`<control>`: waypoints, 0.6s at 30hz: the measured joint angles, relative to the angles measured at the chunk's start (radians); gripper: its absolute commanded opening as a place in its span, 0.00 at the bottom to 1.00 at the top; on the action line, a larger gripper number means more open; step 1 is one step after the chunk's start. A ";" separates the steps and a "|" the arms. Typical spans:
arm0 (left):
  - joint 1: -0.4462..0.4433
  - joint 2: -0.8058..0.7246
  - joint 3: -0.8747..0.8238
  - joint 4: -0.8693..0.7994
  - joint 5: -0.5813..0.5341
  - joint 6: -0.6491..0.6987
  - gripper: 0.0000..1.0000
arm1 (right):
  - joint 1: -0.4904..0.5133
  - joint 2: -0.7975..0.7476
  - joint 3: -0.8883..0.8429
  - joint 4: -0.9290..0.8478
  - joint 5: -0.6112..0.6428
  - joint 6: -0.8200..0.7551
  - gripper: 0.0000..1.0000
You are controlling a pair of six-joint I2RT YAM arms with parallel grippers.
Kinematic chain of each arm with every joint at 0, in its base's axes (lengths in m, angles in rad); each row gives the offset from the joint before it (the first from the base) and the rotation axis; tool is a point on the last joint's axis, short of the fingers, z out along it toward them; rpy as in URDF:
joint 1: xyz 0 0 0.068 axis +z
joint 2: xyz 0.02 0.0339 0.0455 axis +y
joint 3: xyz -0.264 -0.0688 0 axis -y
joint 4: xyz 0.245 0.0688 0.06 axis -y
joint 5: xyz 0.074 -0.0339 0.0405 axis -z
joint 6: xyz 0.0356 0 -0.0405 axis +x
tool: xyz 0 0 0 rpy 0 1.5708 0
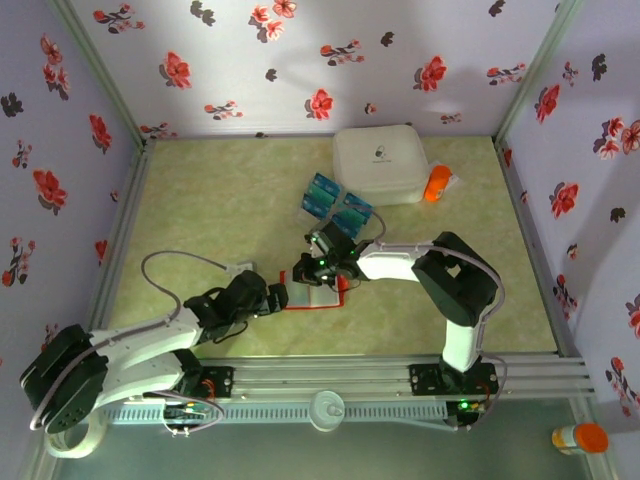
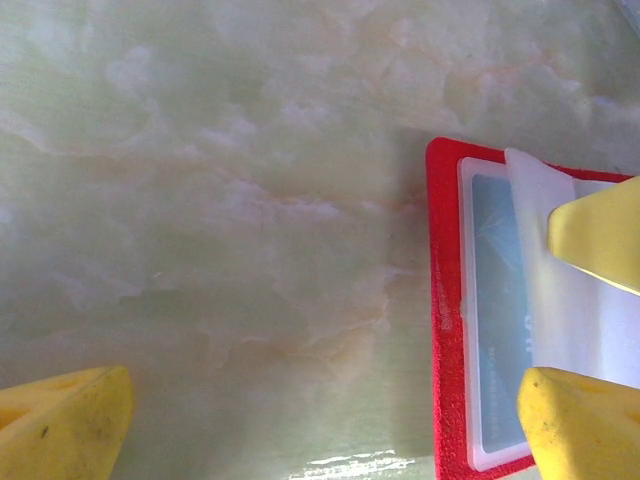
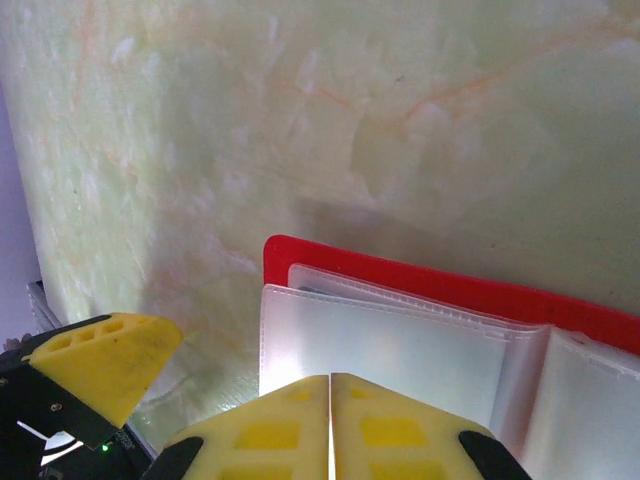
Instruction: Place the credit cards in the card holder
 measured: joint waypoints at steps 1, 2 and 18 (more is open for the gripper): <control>0.000 0.008 0.003 0.002 0.002 0.002 0.99 | 0.000 0.000 0.004 -0.005 0.000 -0.001 0.09; 0.000 0.017 0.007 0.003 0.003 0.006 0.99 | 0.000 0.002 0.008 -0.009 0.000 -0.004 0.09; -0.003 0.118 0.043 0.058 0.012 0.035 0.99 | 0.000 0.048 0.023 -0.031 0.000 -0.008 0.10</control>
